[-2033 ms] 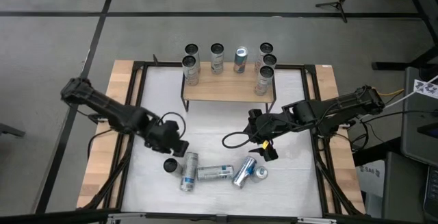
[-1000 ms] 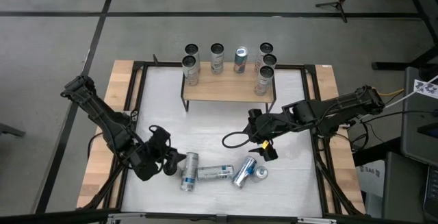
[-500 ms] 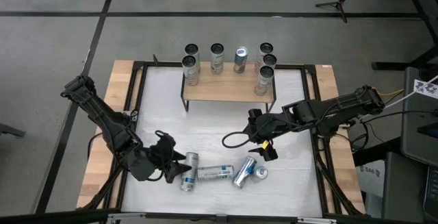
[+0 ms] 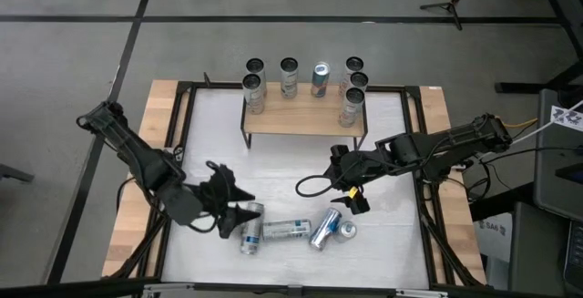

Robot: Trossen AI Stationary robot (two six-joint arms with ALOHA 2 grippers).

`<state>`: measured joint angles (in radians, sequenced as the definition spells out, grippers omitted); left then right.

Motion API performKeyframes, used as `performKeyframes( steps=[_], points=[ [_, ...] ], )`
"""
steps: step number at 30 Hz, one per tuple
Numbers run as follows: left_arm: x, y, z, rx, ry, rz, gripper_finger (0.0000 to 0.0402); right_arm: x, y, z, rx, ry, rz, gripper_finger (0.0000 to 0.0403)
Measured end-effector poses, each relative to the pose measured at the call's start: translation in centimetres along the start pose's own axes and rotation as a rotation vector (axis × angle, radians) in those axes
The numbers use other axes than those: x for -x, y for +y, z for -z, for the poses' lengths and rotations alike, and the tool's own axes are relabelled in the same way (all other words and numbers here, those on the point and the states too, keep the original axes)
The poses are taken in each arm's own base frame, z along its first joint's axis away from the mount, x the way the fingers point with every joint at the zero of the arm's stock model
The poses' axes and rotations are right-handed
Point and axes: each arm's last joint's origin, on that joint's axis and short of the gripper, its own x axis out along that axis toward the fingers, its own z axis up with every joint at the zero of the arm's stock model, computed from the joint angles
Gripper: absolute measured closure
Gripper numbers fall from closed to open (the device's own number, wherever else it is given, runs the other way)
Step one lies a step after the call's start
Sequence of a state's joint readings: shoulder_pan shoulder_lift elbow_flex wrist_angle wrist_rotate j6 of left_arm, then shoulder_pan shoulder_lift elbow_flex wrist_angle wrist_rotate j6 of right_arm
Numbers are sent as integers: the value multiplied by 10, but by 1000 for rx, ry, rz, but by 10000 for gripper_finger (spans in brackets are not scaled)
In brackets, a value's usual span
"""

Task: Sort soda cans
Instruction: Put the white yellow soda can on the shelf and align with other white yellow soda cans

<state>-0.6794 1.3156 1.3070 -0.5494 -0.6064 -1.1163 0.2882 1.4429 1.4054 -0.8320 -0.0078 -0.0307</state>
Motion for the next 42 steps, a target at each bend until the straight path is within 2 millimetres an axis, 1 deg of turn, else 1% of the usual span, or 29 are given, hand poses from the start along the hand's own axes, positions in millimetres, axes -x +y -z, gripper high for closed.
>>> performKeyframes(
  steps=[3,5,8,11,14,16,21,24,28,30,35,38,42],
  points=[
    [10,-11,-20,-43,-26,-22,108,0,0,0,0,0,0,59],
    [14,-17,-29,-81,-18,-51,108,0,0,0,0,0,0,59],
    [15,-26,-38,-133,8,-108,108,0,0,0,0,0,0,59],
    [10,-32,-39,-190,72,-194,108,0,0,0,0,0,0,59],
    [0,-34,-30,-243,189,-299,108,0,0,0,0,0,0,59],
    [-8,-32,-21,-239,294,-384,108,0,0,0,0,0,0,59],
    [-21,-23,7,-157,569,-622,108,0,0,0,0,0,0,59],
    [-30,-23,23,-96,666,-646,108,0,0,0,0,0,0,59],
    [-36,-25,37,-20,697,-700,108,0,0,0,0,-2,0,59],
    [-36,-26,40,8,695,-714,108,0,0,0,0,-2,0,59],
    [-34,-26,41,89,614,-750,108,0,0,0,0,-2,0,59],
    [-33,-26,42,113,596,-764,108,0,0,0,0,-2,0,59],
    [-36,-21,47,149,583,-803,108,0,0,0,0,-1,0,59]
  ],
)
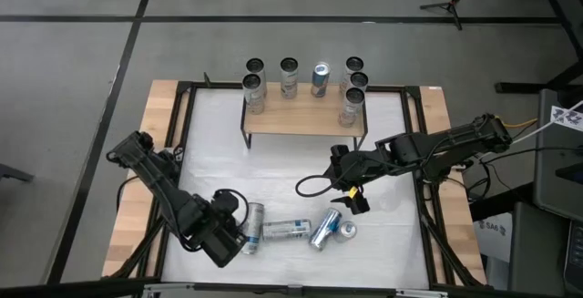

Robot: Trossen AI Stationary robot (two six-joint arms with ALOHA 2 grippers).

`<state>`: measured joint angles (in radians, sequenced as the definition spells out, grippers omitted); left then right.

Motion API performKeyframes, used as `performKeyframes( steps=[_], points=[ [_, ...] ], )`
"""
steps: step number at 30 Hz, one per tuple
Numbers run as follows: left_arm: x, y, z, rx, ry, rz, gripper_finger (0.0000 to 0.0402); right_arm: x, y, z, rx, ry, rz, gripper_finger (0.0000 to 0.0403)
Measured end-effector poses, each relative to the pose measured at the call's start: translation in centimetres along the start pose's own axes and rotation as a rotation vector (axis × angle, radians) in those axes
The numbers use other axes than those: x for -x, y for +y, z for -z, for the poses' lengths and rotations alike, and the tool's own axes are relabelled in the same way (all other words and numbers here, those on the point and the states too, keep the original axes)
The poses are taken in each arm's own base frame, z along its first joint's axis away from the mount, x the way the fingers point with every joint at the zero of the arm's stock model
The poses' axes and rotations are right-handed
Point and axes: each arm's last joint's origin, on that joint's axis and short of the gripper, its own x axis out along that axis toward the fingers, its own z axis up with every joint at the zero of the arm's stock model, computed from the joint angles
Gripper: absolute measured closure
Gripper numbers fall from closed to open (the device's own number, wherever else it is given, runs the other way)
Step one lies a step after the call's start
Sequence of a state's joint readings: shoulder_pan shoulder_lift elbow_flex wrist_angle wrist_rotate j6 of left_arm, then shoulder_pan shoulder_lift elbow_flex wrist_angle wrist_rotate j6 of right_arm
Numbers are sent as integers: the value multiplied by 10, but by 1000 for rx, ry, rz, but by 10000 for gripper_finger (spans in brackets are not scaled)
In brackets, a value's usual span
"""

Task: Sort soda cans
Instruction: Put the white yellow soda can on the shelf and align with other white yellow soda cans

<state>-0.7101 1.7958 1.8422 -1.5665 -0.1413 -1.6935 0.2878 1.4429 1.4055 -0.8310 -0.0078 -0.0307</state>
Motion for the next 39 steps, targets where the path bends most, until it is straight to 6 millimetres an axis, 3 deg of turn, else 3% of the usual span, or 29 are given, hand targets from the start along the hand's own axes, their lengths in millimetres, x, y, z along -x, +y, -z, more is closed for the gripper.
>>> performKeyframes(
  steps=[19,39],
  points=[
    [-34,-3,6,34,40,-26,107,0,0,0,0,0,0,59],
    [-35,-2,5,53,-3,-37,107,0,0,0,0,0,0,59]
  ],
)
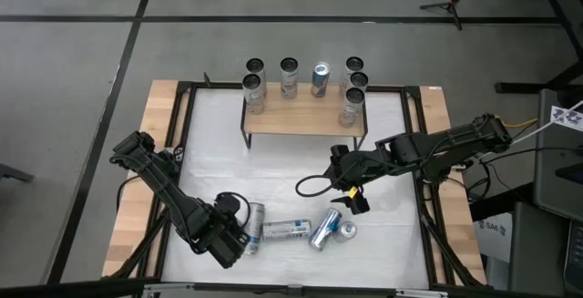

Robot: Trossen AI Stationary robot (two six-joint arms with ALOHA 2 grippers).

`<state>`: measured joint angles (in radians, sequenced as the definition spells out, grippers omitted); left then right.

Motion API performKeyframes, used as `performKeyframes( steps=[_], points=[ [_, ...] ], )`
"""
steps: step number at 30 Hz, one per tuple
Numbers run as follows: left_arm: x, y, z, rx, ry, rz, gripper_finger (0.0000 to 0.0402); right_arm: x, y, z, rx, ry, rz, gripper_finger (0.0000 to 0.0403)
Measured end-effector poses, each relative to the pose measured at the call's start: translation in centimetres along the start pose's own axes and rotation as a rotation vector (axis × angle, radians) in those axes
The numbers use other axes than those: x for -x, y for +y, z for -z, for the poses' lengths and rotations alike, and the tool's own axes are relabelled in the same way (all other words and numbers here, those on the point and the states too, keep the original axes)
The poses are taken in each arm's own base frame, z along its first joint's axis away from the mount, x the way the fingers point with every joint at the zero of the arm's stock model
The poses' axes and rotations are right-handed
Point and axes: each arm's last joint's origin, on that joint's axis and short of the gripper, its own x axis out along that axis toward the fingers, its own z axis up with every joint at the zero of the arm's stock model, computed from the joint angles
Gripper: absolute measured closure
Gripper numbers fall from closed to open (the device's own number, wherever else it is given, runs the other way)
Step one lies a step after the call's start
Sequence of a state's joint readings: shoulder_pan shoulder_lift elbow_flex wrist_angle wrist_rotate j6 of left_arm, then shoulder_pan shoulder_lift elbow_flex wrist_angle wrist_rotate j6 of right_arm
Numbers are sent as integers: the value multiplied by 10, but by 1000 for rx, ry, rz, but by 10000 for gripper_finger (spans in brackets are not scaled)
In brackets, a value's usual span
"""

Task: Sort soda cans
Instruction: Put the white yellow soda can on the shelf and align with other white yellow soda cans

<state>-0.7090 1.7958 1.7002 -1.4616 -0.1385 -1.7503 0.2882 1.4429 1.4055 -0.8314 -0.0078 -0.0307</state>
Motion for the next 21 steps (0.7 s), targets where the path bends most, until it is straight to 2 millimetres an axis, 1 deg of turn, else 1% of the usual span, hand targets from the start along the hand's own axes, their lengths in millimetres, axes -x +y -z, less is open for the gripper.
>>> performKeyframes(
  steps=[4,12,17,21],
  points=[
    [0,2,0,25,-2,-20,107,0,0,0,0,0,0,59],
    [0,2,-1,28,-16,-16,108,0,0,0,0,0,0,59],
    [0,2,-1,75,-17,-15,108,0,0,0,0,0,0,59],
    [0,1,-1,79,-15,-6,108,0,0,0,0,0,0,59]
  ],
)
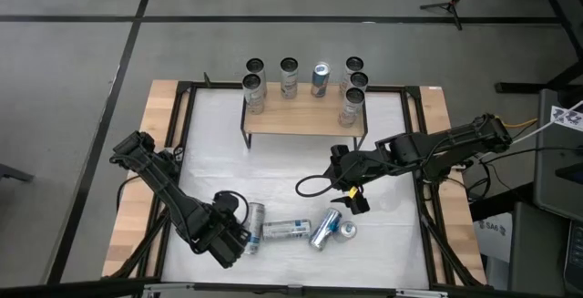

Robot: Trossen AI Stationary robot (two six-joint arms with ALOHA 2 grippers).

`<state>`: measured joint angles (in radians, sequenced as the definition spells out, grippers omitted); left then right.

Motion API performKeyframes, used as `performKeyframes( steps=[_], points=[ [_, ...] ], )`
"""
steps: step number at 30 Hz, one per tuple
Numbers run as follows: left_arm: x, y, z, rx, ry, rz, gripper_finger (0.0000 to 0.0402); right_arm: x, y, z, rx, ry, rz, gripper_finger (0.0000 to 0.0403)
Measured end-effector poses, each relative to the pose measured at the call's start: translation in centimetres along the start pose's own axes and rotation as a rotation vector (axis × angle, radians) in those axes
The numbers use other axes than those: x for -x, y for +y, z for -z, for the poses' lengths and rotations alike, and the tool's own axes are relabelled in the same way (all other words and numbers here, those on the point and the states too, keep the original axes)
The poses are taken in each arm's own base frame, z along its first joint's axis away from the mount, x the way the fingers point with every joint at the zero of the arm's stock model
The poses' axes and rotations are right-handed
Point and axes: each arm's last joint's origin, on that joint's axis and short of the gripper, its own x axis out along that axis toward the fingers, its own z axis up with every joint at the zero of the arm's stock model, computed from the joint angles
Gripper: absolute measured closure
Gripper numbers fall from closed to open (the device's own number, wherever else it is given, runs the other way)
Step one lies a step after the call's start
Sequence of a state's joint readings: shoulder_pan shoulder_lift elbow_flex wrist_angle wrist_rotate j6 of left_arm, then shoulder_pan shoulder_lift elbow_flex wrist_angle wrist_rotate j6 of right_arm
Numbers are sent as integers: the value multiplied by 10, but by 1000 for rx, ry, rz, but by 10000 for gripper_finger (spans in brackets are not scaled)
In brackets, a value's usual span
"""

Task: Sort soda cans
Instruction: Put the white yellow soda can on the shelf and align with other white yellow soda cans

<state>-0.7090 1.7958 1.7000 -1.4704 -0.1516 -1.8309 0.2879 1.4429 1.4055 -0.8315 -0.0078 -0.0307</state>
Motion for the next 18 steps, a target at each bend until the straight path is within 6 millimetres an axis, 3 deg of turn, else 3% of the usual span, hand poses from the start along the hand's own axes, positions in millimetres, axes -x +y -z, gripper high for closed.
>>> performKeyframes(
  steps=[13,18],
  points=[
    [-1,-1,-2,7,-21,9,108,0,0,0,0,0,0,59],
    [-14,2,0,25,-3,-28,108,0,0,0,0,0,0,59]
  ],
)
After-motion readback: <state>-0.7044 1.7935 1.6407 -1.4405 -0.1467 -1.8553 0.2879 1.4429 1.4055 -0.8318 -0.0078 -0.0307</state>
